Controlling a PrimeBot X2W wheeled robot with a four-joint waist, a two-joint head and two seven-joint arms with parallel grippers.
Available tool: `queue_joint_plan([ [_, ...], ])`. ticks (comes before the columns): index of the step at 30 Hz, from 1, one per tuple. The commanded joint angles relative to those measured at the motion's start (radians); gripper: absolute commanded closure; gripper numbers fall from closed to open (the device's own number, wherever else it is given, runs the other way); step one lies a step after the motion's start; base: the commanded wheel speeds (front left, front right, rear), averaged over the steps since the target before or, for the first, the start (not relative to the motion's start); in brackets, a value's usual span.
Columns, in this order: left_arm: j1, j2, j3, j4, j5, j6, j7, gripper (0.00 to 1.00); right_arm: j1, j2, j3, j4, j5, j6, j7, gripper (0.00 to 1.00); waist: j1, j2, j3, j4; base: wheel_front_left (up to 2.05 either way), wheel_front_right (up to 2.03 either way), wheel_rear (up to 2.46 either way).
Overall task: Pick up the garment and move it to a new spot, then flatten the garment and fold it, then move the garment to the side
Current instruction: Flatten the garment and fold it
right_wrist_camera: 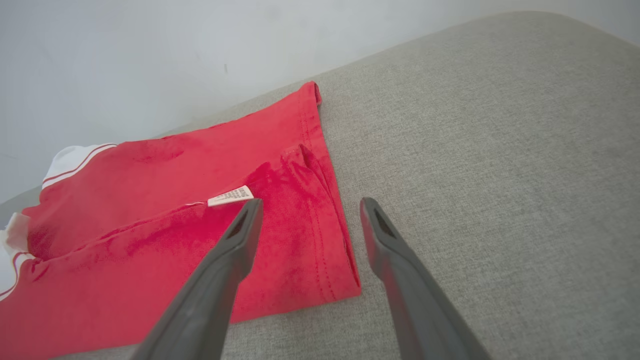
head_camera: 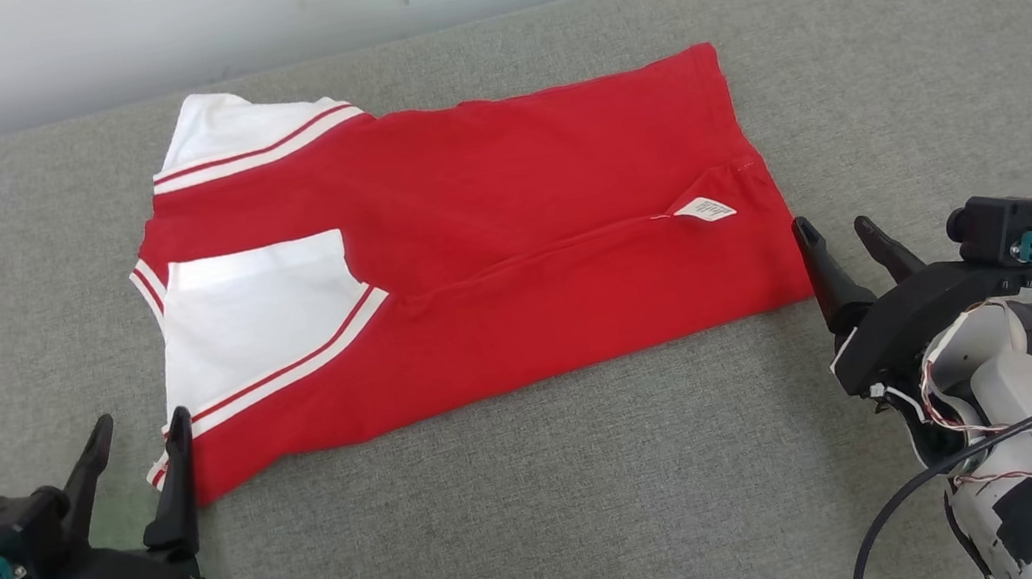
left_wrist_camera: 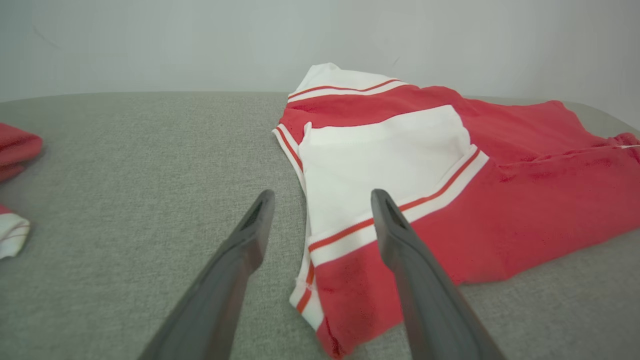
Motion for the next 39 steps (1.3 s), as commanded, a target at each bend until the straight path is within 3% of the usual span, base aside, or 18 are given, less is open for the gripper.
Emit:
queue_joint_plan([
  [1, 0.022, 0.003, -0.004, 0.003, 0.007, 0.007, -0.010, 0.00, 0.008, -0.002, 0.003, 0.000, -0.020, 0.000, -0.008, 0.00, 0.0002, 0.0000, 0.006, 0.002, 0.00, 0.00, 0.00],
  [12, 0.082, -0.027, -0.016, 0.013, -0.003, 0.032, -0.020, 0.00, 0.007, 0.014, -0.009, 0.045, -0.113, 0.000, -0.028, 0.00, 0.0002, 0.0000, 0.022, 0.003, 0.00, 0.00, 0.00],
  [20, 0.079, -0.043, -0.019, 0.055, -0.008, 0.026, -0.027, 0.00, 0.002, 0.030, -0.012, 0.089, -0.140, 0.000, -0.030, 0.00, 0.0002, 0.0000, 0.034, 0.009, 0.00, 0.00, 0.00],
  [21, 0.071, -0.049, -0.019, 0.079, -0.019, 0.019, -0.026, 0.00, -0.005, 0.033, -0.010, 0.099, -0.139, 0.000, -0.029, 0.50, 0.0002, 0.0000, 0.038, 0.010, 0.00, 0.00, 0.00],
  [22, 0.065, -0.051, -0.017, 0.095, -0.024, 0.016, -0.025, 0.26, -0.009, 0.034, -0.006, 0.105, -0.144, 0.000, -0.028, 0.69, 0.0002, 0.0000, 0.040, 0.010, 0.00, 0.00, 0.00],
  [23, 0.058, -0.051, -0.017, 0.111, -0.029, 0.010, -0.025, 0.65, -0.013, 0.033, -0.004, 0.112, -0.149, 0.000, -0.026, 1.00, 0.0002, 0.0000, 0.042, 0.010, 0.00, 0.00, 0.00],
  [24, 0.050, -0.053, -0.018, 0.125, -0.030, 0.002, -0.025, 0.79, -0.015, 0.033, -0.003, 0.117, -0.151, 0.000, -0.028, 1.00, 0.0002, 0.0000, 0.044, 0.011, 0.00, 0.00, 0.00],
  [25, 0.044, -0.060, -0.022, 0.134, -0.027, 0.003, -0.025, 1.00, -0.016, 0.036, -0.004, 0.123, -0.149, 0.000, -0.031, 1.00, 0.0002, 0.0000, 0.046, 0.011, 0.00, 0.00, 0.00],
  [33, 0.035, -0.077, -0.040, 0.148, -0.001, -0.009, -0.033, 1.00, -0.013, 0.044, 0.006, 0.138, -0.123, 0.000, -0.063, 1.00, 0.0002, 0.0000, 0.025, 0.018, 0.00, 0.00, 0.00],
  [39, 0.103, -0.077, -0.029, 0.096, -0.004, 0.009, -0.040, 1.00, 0.045, 0.028, 0.005, 0.110, -0.085, 0.000, -0.091, 1.00, 0.0002, 0.0000, -0.041, 0.028, 0.00, 0.00, 0.00],
])
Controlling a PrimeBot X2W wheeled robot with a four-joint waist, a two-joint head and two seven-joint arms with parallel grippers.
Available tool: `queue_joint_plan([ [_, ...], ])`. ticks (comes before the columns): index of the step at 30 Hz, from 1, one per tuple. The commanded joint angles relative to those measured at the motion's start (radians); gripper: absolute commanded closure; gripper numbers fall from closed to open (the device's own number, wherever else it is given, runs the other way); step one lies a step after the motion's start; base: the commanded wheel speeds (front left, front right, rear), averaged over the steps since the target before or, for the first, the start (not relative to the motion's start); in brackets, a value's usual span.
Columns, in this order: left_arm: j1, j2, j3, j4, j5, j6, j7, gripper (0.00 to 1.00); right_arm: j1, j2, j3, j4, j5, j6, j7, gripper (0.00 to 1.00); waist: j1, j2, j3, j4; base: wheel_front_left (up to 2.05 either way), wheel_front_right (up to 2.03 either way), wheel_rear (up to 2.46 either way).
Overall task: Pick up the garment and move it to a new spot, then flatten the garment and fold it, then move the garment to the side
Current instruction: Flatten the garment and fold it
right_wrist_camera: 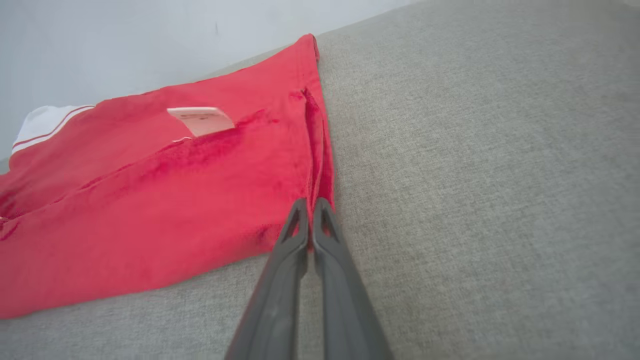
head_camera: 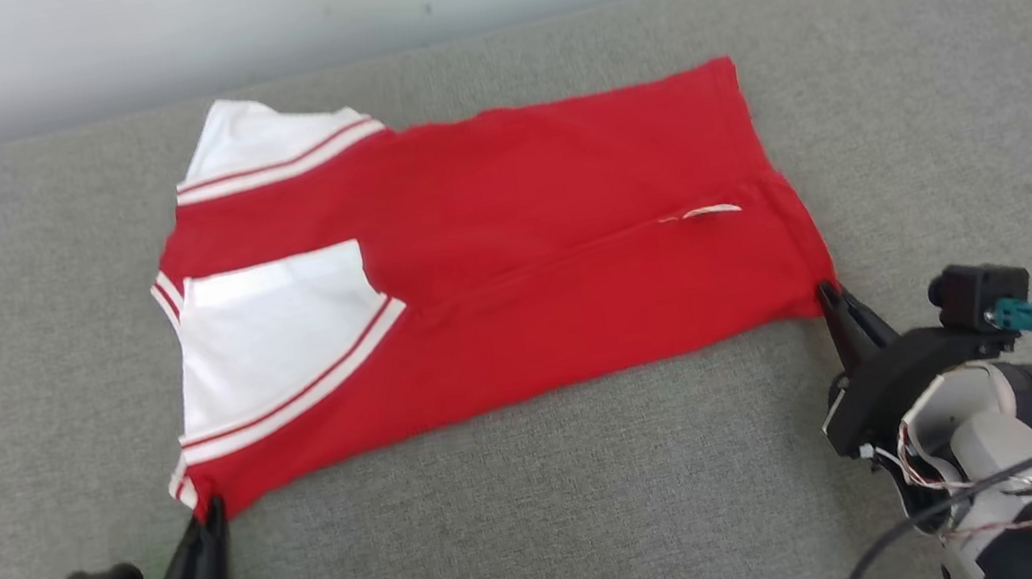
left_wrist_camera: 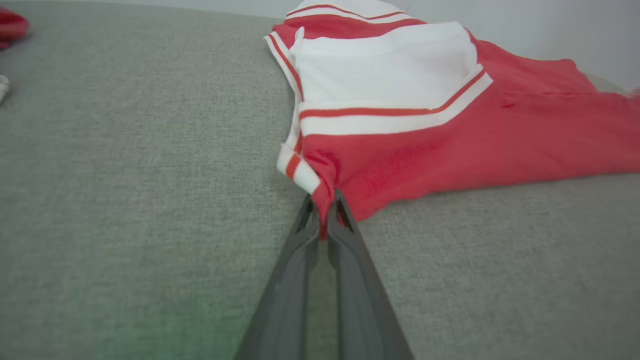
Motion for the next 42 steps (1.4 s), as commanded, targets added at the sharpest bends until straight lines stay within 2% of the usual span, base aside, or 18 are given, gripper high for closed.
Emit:
queue_joint_plan([
  [1, 0.036, 0.006, 0.002, -0.010, -0.003, 0.007, -0.005, 1.00, 0.027, -0.008, 0.001, -0.013, 0.012, 0.000, -0.003, 1.00, 0.0000, -0.0001, -0.038, 0.007, 0.00, 0.00, 0.00],
  [13, 0.302, 0.006, -0.002, -0.256, -0.030, 0.108, 0.015, 1.00, 0.286, -0.069, -0.062, -0.246, 0.049, 0.000, 0.096, 1.00, 0.0000, -0.0001, -0.130, 0.015, 0.00, 0.00, 0.00],
  [20, 0.404, -0.003, -0.002, -0.348, -0.050, 0.157, 0.023, 1.00, 0.448, -0.048, -0.142, -0.395, 0.024, 0.000, 0.194, 1.00, 0.0000, -0.0001, -0.144, 0.034, 0.00, 0.00, 0.00],
  [27, 0.438, -0.013, -0.012, -0.359, -0.061, 0.165, 0.027, 1.00, 0.553, -0.017, -0.195, -0.504, -0.011, 0.000, 0.280, 1.00, 0.0000, -0.0001, -0.144, 0.045, 0.00, 0.00, 0.00],
  [28, 0.438, -0.016, -0.010, -0.356, -0.061, 0.168, 0.025, 0.80, 0.559, -0.009, -0.201, -0.512, -0.017, 0.000, 0.284, 0.96, 0.0000, -0.0001, -0.145, 0.045, 0.00, 0.00, 0.00],
  [29, 0.437, -0.014, -0.009, -0.348, -0.059, 0.168, 0.024, 0.21, 0.564, 0.000, -0.204, -0.516, -0.022, 0.000, 0.286, 0.54, 0.0000, -0.0001, -0.146, 0.045, 0.00, 0.00, 0.00],
  [30, 0.436, -0.010, -0.005, -0.335, -0.061, 0.160, 0.020, 0.00, 0.568, 0.005, -0.209, -0.521, -0.029, 0.000, 0.289, 0.10, 0.0000, -0.0001, -0.146, 0.044, 0.00, 0.00, 0.00],
  [31, 0.431, -0.012, -0.001, -0.327, -0.065, 0.156, 0.016, 0.00, 0.572, 0.008, -0.218, -0.523, -0.037, 0.000, 0.290, 0.00, 0.0000, -0.0001, -0.147, 0.044, 0.00, 0.00, 0.00],
  [37, 0.415, -0.019, 0.026, -0.302, -0.059, 0.139, 0.001, 0.00, 0.547, 0.031, -0.238, -0.564, -0.100, 0.000, 0.239, 0.00, 0.0000, -0.0001, -0.146, 0.043, 0.00, 0.00, 0.00],
  [42, 0.422, -0.023, 0.056, -0.367, -0.003, 0.175, -0.007, 0.00, 0.528, 0.046, -0.222, -0.605, -0.175, 0.000, 0.144, 0.00, 0.0000, -0.0001, -0.150, 0.047, 0.00, 0.00, 0.00],
])
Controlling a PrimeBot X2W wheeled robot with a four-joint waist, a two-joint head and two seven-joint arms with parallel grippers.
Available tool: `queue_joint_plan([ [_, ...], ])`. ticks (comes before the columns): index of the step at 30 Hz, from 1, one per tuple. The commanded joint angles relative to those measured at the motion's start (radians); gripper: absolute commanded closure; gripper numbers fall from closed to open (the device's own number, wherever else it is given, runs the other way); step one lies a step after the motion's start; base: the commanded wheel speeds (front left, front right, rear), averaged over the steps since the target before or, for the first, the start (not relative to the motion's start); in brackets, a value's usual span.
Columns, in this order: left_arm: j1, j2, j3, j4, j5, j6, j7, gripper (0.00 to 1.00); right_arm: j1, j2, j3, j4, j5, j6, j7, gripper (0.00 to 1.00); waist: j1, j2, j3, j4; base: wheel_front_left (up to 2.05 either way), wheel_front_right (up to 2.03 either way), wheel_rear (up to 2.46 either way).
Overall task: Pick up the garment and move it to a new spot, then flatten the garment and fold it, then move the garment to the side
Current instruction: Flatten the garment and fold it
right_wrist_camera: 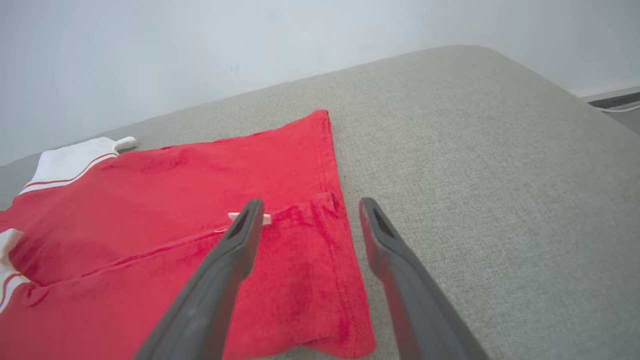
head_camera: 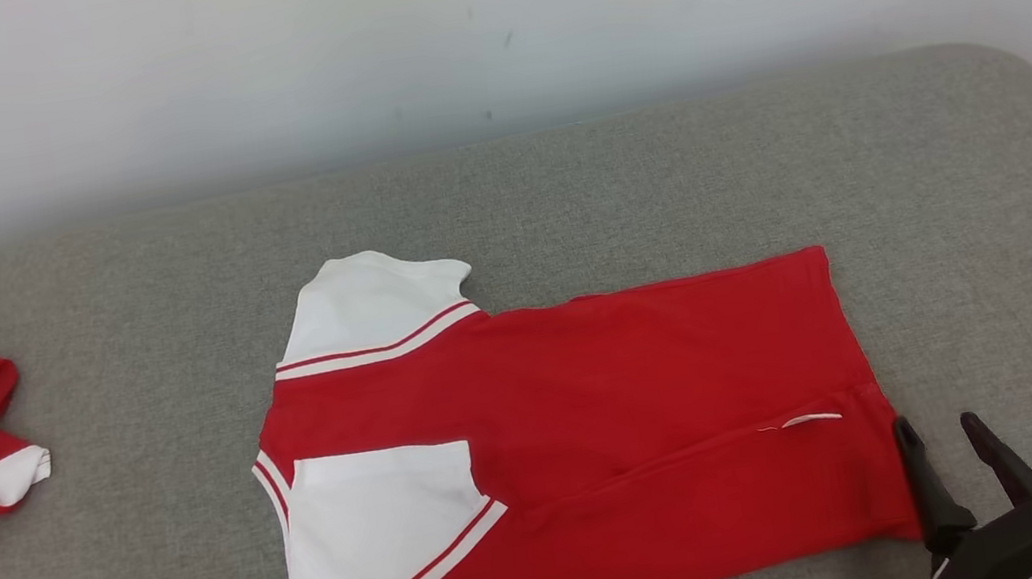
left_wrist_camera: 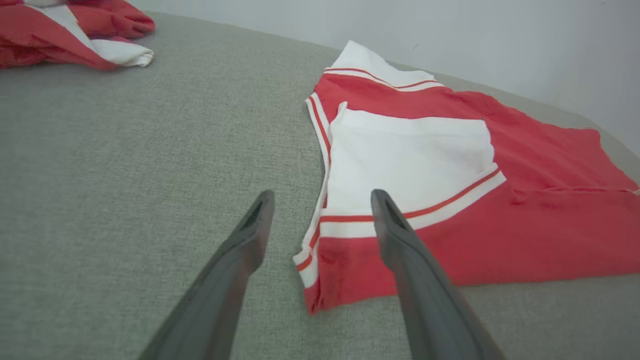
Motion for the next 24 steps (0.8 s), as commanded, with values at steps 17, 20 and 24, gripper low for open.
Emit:
queue_joint_plan([
  [17, 0.049, -0.049, 0.171, -0.156, 0.201, 0.033, -0.009, 0.00, -0.006, 0.028, 0.085, -0.035, -0.125, -0.001, -0.162, 0.00, 0.0000, 0.0000, -0.030, 0.040, 0.00, 0.00, 0.00],
  [20, 0.022, -0.036, 0.172, -0.147, 0.211, 0.015, -0.009, 0.00, -0.009, 0.029, 0.085, -0.036, -0.128, -0.001, -0.154, 0.00, 0.0000, 0.0000, -0.022, 0.038, 0.00, 0.00, 0.00],
  [24, -0.053, -0.009, 0.165, -0.132, 0.200, -0.020, 0.020, 0.00, -0.034, 0.033, 0.094, -0.038, -0.127, -0.001, -0.152, 0.00, 0.0000, 0.0000, 0.001, 0.025, 0.00, 0.00, 0.00],
])
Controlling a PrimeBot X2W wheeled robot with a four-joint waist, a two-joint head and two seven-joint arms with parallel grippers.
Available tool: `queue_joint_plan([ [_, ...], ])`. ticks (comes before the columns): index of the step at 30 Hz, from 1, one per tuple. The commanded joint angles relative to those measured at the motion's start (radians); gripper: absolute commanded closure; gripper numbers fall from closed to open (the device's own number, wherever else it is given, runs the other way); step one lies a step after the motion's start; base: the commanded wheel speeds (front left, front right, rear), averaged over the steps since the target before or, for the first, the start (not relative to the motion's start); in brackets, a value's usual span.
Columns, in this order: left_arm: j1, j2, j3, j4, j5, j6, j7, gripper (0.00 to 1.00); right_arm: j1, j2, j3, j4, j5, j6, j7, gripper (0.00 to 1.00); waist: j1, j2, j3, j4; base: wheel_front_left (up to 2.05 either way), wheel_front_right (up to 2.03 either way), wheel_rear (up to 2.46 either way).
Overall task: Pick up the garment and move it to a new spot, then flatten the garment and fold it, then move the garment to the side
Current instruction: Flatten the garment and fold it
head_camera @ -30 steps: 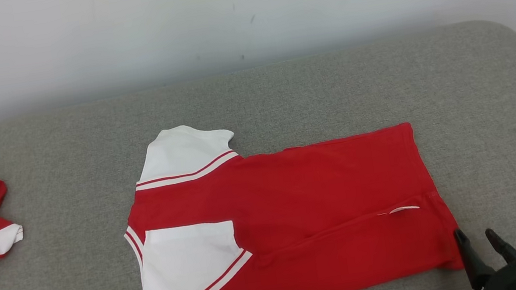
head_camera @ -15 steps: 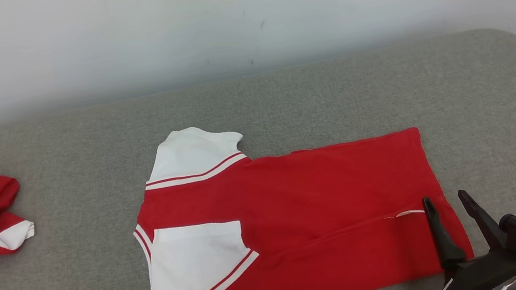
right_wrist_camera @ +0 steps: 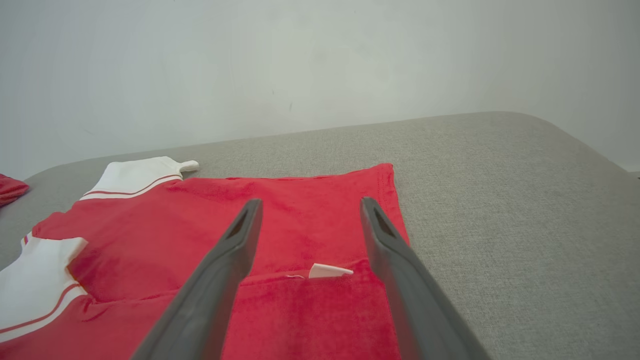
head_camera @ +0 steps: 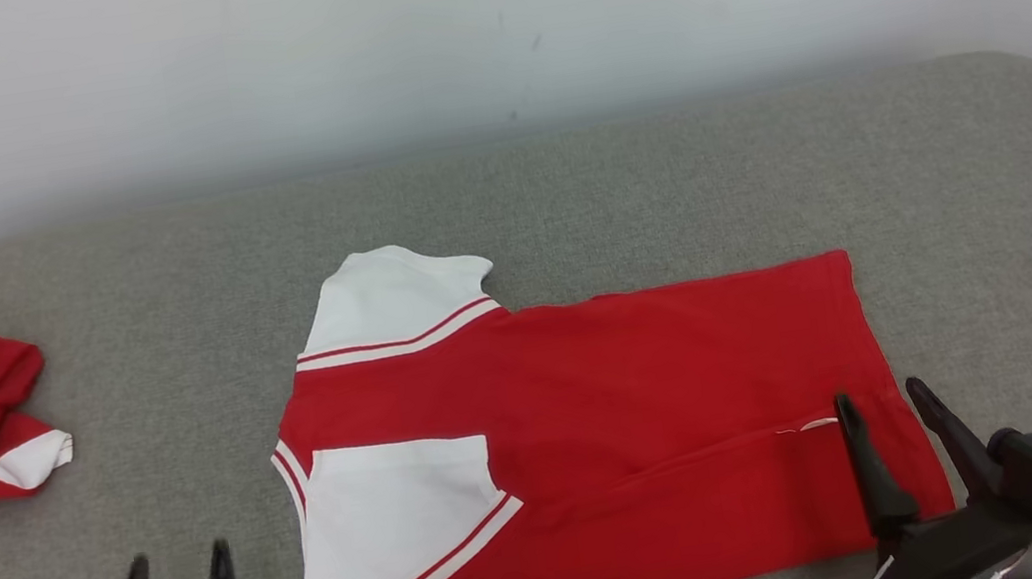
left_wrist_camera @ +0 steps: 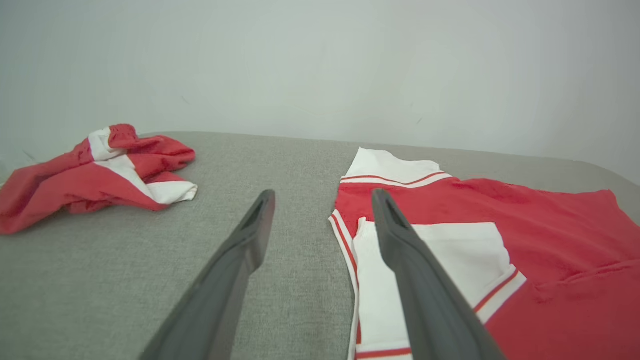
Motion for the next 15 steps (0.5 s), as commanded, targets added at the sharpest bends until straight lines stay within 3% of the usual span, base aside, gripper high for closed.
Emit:
queue_joint_plan([
  [1, -0.056, 0.022, -0.002, 0.008, -0.007, -0.019, 0.017, 0.00, -0.020, 0.003, 0.004, -0.003, -0.003, -0.001, -0.001, 0.00, 0.0000, 0.0000, 0.021, -0.013, 0.00, 0.00, 0.00],
  [7, -0.255, 0.080, -0.010, 0.044, -0.052, -0.120, 0.130, 0.00, -0.087, 0.015, 0.015, 0.010, -0.006, -0.001, -0.011, 0.00, 0.0000, 0.0000, 0.088, -0.061, 0.00, 0.00, 0.00],
  [8, -0.324, 0.121, -0.010, 0.066, -0.055, -0.151, 0.176, 0.00, -0.120, 0.021, 0.023, 0.019, -0.006, -0.001, -0.018, 0.00, 0.0000, 0.0000, 0.117, -0.089, 0.00, 0.00, 0.00],
  [15, -0.514, 0.186, -0.017, 0.137, -0.073, -0.225, 0.280, 0.00, -0.236, 0.046, 0.036, 0.067, 0.008, -0.001, -0.065, 0.00, 0.0000, 0.0000, 0.197, -0.170, 0.00, 0.00, 0.00],
])
